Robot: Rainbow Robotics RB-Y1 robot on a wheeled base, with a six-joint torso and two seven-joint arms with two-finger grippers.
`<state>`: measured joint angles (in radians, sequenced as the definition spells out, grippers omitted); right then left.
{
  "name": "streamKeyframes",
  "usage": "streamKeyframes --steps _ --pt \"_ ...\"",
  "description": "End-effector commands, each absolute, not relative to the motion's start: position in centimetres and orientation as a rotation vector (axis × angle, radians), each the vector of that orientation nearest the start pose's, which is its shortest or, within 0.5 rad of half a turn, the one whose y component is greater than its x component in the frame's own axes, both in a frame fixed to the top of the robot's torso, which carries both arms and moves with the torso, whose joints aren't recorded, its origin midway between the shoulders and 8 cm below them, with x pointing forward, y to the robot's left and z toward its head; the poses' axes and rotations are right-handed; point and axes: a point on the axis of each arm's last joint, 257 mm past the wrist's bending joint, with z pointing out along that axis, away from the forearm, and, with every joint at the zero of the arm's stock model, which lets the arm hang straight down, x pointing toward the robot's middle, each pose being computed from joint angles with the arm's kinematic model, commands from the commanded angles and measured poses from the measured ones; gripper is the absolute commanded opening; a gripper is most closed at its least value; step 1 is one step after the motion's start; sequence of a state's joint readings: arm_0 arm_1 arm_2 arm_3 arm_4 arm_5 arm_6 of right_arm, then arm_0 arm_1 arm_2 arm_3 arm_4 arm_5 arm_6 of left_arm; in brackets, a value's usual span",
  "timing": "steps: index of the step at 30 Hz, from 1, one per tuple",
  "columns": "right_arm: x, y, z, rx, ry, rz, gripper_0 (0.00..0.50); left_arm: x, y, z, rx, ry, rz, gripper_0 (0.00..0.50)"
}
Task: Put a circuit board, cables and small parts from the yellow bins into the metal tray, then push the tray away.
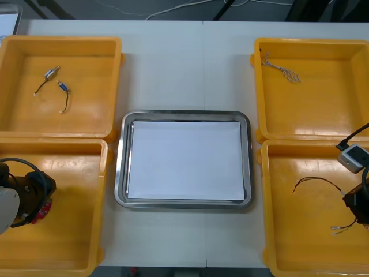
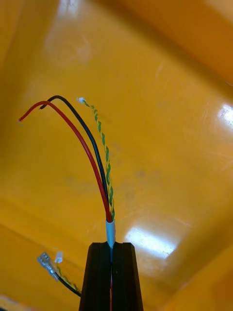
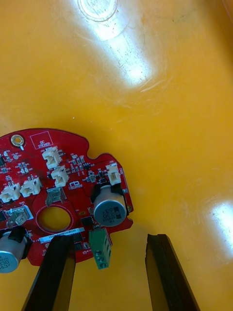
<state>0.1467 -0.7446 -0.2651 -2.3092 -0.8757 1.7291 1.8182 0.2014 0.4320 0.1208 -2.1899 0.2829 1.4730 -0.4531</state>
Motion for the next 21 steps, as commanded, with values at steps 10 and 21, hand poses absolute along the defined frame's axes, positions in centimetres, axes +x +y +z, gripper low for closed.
streamKeyframes --steps 10,21 --pt "30.4 -33.4 -18.4 -0.877 2.557 -0.173 0.0 34.3 37.4 -32.0 -1.308 2.236 -0.14 0.423" --pt "31.2 -31.8 -17.1 -0.855 2.519 -0.132 0.0 34.3 36.8 -32.3 -1.304 2.247 -0.148 0.421"
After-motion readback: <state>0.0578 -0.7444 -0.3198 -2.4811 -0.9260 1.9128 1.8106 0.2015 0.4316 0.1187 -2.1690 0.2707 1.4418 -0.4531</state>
